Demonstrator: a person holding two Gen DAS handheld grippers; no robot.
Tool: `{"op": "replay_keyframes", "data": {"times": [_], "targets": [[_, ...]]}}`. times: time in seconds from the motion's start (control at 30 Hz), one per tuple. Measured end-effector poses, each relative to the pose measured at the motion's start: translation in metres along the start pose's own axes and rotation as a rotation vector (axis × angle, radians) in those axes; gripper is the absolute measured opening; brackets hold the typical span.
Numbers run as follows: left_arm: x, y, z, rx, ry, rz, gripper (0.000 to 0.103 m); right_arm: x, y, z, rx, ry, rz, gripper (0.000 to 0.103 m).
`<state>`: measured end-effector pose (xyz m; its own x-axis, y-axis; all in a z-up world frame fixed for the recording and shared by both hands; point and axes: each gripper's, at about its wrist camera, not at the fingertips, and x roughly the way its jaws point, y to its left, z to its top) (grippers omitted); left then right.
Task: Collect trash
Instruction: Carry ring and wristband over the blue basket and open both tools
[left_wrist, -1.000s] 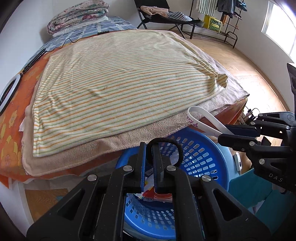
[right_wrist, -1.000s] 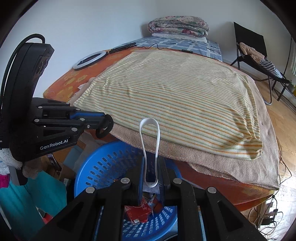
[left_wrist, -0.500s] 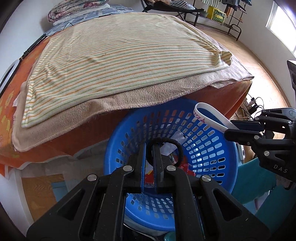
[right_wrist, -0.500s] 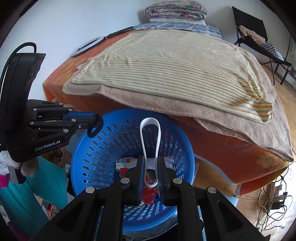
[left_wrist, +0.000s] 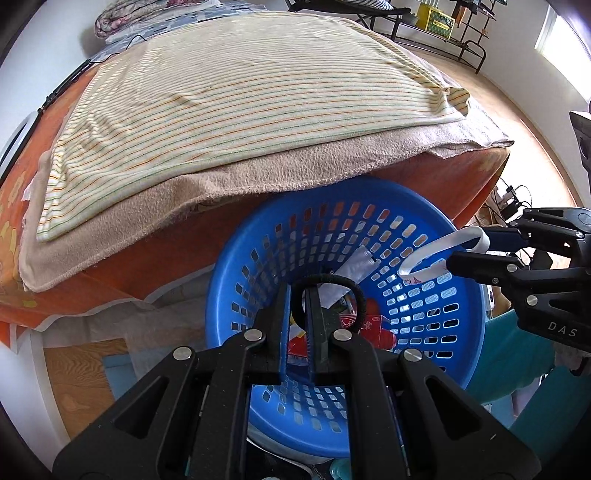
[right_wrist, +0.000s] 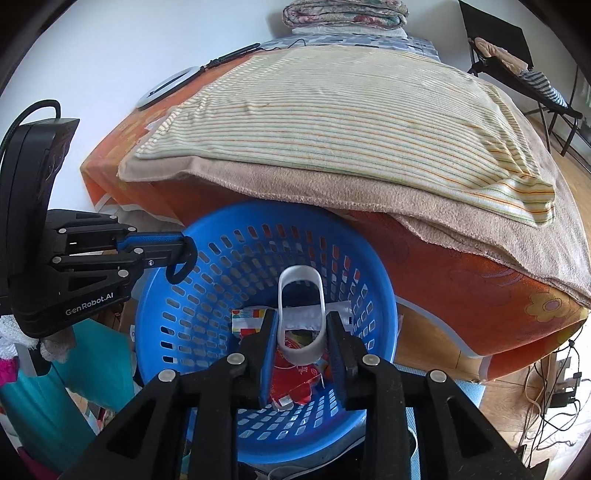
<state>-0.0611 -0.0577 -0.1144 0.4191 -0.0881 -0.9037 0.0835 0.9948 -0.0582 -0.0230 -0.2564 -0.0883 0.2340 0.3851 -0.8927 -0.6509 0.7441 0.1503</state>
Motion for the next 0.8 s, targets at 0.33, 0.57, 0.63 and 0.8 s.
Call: {"op": "replay_keyframes", "data": {"times": [0.33,0.57,0.63,0.8], "targets": [[0.0009,-0.0025,-0.0003,0.012,-0.008,0.018,0.049,0.0046,-0.0034,0.0000,0.028,0.012,0.005,0.041],[0.0027,-0.0014,-0.0010,0.007,-0.009,0.030,0.056,0.0057,-0.0046,0.0006,0.043,0.013,-0.007,0.061],[0.0029,-0.0007,-0.0012,0.004,-0.010,0.032,0.063,0.0062,-0.0059,0.0010,0.049,0.016,-0.013,0.062],[0.0025,-0.0002,-0.0003,-0.003,-0.013,0.035,0.064,0.0057,-0.0085,0.0015,0.068,0.014,-0.027,0.079]]}}
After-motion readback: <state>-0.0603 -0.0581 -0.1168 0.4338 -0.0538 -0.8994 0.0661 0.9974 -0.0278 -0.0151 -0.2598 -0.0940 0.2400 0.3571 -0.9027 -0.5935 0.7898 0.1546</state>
